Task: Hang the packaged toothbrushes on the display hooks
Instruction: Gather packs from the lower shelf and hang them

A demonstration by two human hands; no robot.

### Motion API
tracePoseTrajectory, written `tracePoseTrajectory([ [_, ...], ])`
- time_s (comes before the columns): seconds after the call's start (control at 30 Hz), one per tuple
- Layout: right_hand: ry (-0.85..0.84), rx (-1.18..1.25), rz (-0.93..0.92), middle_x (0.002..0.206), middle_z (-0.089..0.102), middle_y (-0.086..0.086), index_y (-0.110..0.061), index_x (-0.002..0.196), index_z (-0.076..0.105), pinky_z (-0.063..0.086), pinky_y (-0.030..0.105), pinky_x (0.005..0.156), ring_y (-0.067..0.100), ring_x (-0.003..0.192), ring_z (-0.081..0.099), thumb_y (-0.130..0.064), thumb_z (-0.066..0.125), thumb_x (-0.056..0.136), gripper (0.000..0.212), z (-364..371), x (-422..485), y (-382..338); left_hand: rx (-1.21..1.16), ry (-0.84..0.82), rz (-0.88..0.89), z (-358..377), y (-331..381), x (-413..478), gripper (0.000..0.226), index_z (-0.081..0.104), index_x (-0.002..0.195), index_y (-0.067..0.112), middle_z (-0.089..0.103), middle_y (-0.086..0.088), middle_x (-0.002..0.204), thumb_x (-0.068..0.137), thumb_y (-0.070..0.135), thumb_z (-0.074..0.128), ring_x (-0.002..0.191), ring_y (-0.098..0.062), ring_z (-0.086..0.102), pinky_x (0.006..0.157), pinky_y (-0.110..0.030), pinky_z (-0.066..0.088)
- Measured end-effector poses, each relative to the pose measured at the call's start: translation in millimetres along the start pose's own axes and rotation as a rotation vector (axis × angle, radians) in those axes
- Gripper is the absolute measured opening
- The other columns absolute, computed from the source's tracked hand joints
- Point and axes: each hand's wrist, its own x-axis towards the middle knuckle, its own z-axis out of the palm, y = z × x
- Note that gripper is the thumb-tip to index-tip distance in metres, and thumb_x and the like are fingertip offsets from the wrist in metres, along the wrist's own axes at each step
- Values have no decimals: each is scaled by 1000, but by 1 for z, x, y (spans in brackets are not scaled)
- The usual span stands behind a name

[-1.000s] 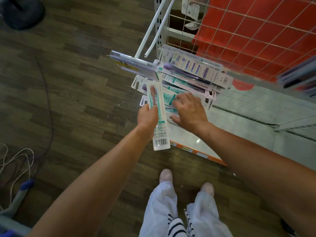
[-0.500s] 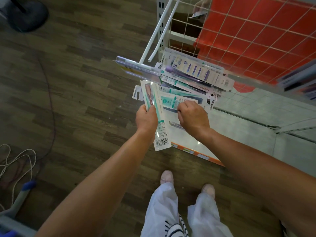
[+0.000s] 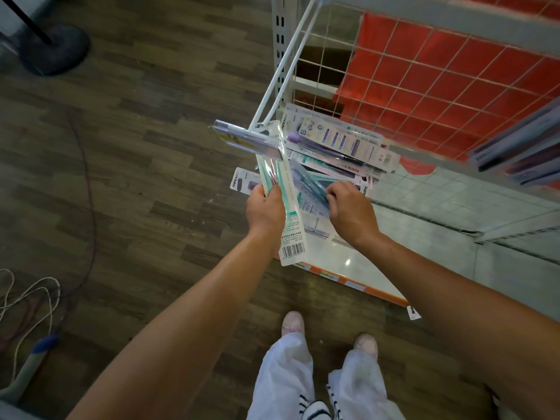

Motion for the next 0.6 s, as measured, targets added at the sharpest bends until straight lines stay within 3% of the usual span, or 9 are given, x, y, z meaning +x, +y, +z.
tracePoseTrajectory([
  [0.13, 94, 238, 191, 92, 58, 5, -10, 94, 57, 39, 32, 65, 19, 82, 52, -15, 45, 99, 15, -15, -11, 5, 22, -69, -66, 10, 0, -13, 15, 58, 91, 21, 69, -8, 98, 101, 23, 48, 91, -29, 70, 80, -51, 59],
  [0.4, 269, 645, 461, 76, 54, -5, -15, 89, 55, 39, 26, 60, 11, 69, 49, -18, 45, 99, 15, -58, -42, -1, 79, -196, -44, 40, 14, -45, 13, 57, 111, 21, 66, 0, 97, 99, 20, 53, 81, -14, 65, 61, -32, 53],
  [0.5, 331, 790, 477, 77, 57, -2, -13, 89, 57, 42, 26, 60, 13, 68, 51, -15, 45, 98, 15, -78, -51, -7, 68, -225, 43, 48, 26, -57, 10, 58, 101, 28, 69, -3, 102, 95, 20, 59, 89, -19, 69, 77, -43, 59],
  [0.6, 367, 863, 478, 79, 58, 1, -9, 92, 58, 45, 24, 60, 12, 68, 53, -14, 44, 98, 16, -103, -61, -15, 14, -270, 110, 53, 40, -72, 12, 60, 102, 26, 71, 0, 97, 95, 16, 61, 86, -17, 71, 76, -41, 61],
])
